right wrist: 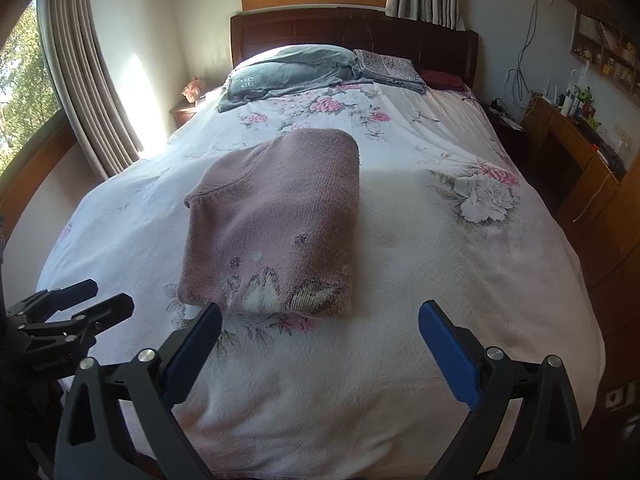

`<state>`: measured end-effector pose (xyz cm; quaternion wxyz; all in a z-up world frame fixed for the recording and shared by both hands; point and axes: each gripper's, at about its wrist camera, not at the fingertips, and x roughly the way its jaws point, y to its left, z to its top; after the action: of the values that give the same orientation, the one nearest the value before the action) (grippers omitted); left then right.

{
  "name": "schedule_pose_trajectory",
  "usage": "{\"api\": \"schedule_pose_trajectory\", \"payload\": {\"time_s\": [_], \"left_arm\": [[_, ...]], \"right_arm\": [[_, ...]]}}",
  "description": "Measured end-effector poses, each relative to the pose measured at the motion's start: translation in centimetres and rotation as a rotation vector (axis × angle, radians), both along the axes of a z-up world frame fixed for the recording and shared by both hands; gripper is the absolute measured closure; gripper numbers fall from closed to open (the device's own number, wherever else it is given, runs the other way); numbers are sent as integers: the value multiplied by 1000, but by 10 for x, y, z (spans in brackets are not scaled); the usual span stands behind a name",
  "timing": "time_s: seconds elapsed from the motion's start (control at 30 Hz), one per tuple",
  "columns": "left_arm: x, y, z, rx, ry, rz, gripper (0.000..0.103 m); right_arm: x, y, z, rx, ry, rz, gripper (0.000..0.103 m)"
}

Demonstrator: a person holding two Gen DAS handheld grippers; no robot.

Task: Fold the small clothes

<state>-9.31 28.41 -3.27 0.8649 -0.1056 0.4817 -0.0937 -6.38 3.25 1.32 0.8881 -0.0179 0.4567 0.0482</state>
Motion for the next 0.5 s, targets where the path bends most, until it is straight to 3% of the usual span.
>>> {"api": "schedule_pose_trajectory", "payload": {"time_s": [0.5], "left_arm": [[-12,-6,-3,10,10,-7,15]], "right_arm": [[-8,-1,-5,9,25,-4,4]]}}
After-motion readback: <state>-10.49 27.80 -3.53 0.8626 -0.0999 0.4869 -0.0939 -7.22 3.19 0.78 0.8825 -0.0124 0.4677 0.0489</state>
